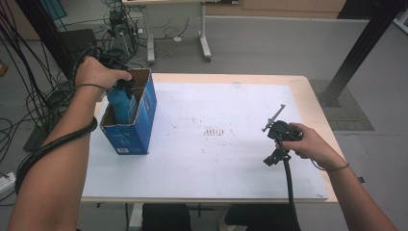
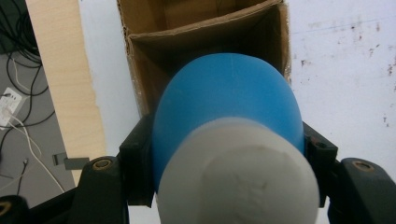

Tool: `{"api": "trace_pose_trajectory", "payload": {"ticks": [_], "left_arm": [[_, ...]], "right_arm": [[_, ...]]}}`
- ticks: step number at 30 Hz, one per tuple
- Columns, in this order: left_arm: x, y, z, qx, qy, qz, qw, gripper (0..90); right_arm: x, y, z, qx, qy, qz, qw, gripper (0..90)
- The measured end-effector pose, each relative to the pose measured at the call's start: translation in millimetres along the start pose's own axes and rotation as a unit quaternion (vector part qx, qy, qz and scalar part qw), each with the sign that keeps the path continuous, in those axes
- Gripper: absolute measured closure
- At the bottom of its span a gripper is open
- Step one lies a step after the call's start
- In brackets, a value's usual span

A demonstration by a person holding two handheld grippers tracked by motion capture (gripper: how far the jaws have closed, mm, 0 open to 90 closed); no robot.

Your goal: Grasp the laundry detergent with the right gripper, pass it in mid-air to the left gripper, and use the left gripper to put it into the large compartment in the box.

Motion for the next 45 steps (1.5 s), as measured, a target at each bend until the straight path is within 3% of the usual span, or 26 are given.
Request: {"api": "trace_pose_trajectory", "payload": {"ticks": [31,45], "left_arm": [[2.0,47.7,-8.1,-0.015,-0.007,-0.01,0.9998,37.8],[1.9,56.9,-9.5,-0.018,-0.009,-0.009,0.9998,37.8]], "right_arm": [[-3.2,2.1,1.0,0.0,-0.007,0.002,1.0,5.3],[-2.9,3.1,1.4,-0.002,-0.005,0.003,1.0,5.3]]}}
Point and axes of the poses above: each handheld gripper's, and its own axes: y roughly forward along the jaws, z roughly out of its top, x roughly to its right, the point moved 4 cm from there along y, roughly forward along the jaws, and after that the axes turned 1 degree about y, right-handed, at the moved point
